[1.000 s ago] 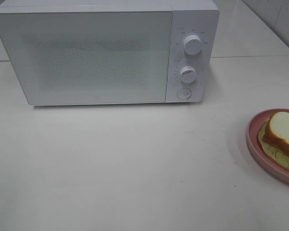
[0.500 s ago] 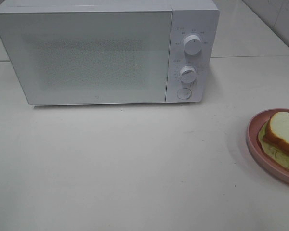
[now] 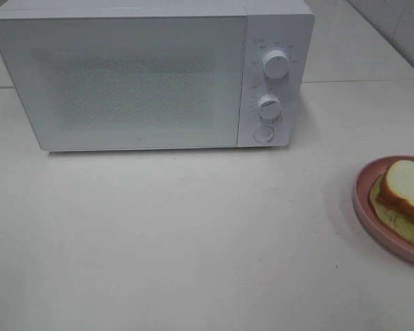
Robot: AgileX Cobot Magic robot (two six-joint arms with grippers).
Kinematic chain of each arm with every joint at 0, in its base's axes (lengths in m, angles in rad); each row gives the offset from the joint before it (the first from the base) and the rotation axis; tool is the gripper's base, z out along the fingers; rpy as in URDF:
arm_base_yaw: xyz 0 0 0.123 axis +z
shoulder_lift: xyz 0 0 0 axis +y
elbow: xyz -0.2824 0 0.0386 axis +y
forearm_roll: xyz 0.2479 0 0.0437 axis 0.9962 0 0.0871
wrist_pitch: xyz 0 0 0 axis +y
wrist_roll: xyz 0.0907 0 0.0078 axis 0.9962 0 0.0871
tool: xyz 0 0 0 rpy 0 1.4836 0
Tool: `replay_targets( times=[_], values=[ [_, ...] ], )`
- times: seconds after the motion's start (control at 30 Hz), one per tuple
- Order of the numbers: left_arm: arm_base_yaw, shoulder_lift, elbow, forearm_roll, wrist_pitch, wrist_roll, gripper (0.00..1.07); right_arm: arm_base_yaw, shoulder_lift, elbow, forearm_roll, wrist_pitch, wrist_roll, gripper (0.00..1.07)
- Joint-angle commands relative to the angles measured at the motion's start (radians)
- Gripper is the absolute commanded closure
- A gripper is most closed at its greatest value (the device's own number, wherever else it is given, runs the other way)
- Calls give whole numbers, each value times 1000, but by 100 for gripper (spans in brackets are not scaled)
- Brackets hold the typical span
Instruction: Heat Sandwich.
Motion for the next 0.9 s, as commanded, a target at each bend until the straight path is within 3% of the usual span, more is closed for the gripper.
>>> replay_targets(
  times=[0.03, 0.9],
  values=[
    [2, -7, 2, -2, -11, 1, 38, -6, -29, 2, 2, -4, -5, 48],
    [2, -7, 2, -2, -11, 1, 38, -6, -29, 2, 2, -4, -5, 48]
  ],
)
